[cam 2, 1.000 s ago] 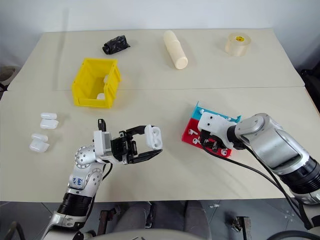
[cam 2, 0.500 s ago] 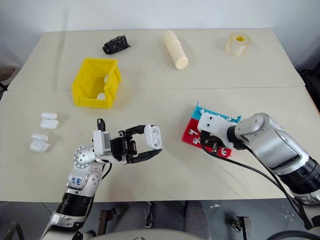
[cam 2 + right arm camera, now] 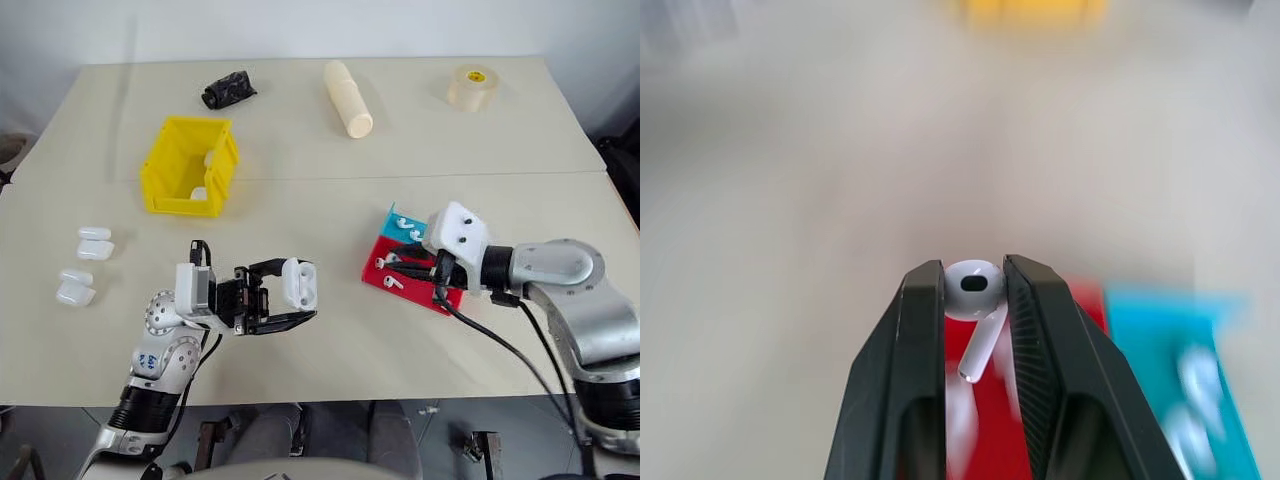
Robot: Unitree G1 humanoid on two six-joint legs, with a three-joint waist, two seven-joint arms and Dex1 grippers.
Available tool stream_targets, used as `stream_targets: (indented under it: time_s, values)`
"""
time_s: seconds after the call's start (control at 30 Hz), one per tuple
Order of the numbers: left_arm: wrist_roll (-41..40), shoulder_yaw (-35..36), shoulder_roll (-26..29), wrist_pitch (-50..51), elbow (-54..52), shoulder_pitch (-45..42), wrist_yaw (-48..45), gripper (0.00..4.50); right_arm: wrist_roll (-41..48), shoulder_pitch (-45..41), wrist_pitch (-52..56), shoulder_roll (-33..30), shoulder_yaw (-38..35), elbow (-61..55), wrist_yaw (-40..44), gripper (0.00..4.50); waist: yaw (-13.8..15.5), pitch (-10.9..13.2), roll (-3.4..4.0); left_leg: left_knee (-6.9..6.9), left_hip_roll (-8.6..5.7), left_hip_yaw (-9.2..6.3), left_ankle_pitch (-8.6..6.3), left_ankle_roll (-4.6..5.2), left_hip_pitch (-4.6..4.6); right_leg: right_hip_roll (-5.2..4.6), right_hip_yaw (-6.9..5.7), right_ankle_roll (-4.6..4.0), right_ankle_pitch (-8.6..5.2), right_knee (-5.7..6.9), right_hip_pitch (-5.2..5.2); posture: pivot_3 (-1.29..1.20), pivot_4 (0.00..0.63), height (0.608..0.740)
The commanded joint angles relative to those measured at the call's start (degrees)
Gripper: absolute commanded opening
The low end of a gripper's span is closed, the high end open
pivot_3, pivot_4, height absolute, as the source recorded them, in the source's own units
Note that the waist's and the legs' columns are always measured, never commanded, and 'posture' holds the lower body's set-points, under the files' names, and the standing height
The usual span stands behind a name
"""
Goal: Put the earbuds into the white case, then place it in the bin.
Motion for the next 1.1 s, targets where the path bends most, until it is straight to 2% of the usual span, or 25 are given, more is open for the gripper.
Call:
stream_targets:
  time_s: [0.03, 0.13, 0.3, 0.43, 0.87, 1.1]
  values:
    - [-1.66, 1.0, -0.47, 0.34, 0.65, -0.93, -0.35, 2.79, 7.19, 1.57, -1.52, 5.49, -2.12, -4.72, -3.75, 0.49, 0.12, 0.0, 0.0, 0.0, 0.0, -0.03, 0.01, -0.01, 0.01, 0.0, -0.01, 0.0, 0.0, 0.02, 0.0, 0.0, 0.15, 0.74]
    - [-1.61, 0.91, -0.7, 1.04, 0.8, -1.54, -0.13, 2.79, 9.06, 4.48, -7.05, 13.64, -0.3, -6.94, -6.29, 0.49, 0.25, 0.0, 0.0, 0.03, -0.03, -0.07, 0.01, -0.01, 0.01, -0.02, -0.02, -0.01, 0.0, 0.01, 0.05, 0.0, 0.15, 0.74]
    - [-2.35, 1.12, -0.49, 3.45, 0.0, -2.5, 0.01, 2.79, 10.06, 6.29, -12.65, 22.05, 3.32, -7.32, -8.19, 0.49, 0.07, -0.01, 0.01, 0.02, -0.1, -0.09, 0.0, 0.0, 0.02, -0.06, 0.0, -0.01, 0.01, 0.09, 0.04, 0.0, 0.15, 0.74]
    - [-4.24, 1.51, -0.1, 7.49, -1.98, -3.79, 0.9, 2.79, 7.29, 7.08, -17.28, 25.91, 7.47, -5.08, -8.08, 0.49, -0.05, -0.01, 0.02, -0.03, -0.06, -0.09, 0.0, -0.01, 0.04, 0.0, -0.01, -0.02, 0.0, 0.15, 0.03, 0.0, 0.15, 0.74]
    - [-6.66, 2.42, 0.13, 14.78, -6.74, -4.32, 2.84, 2.79, 0.07, 7.79, -30.71, 28.83, 12.8, 2.91, -6.57, 0.49, -1.15, -0.02, 0.02, -0.05, -0.07, -0.09, 0.0, -0.01, 0.05, 0.0, -0.01, -0.02, 0.0, 0.23, 0.03, 0.0, 0.15, 0.74]
    - [-6.26, 2.48, 0.15, 16.07, -7.27, -4.51, 2.81, 2.79, -0.35, 7.31, -33.14, 28.85, 14.67, 4.91, -5.98, 0.49, -1.2, -0.02, 0.03, -0.05, -0.05, -0.09, 0.0, -0.01, 0.05, 0.0, 0.0, -0.03, 0.0, 0.25, 0.01, 0.0, 0.15, 0.74]
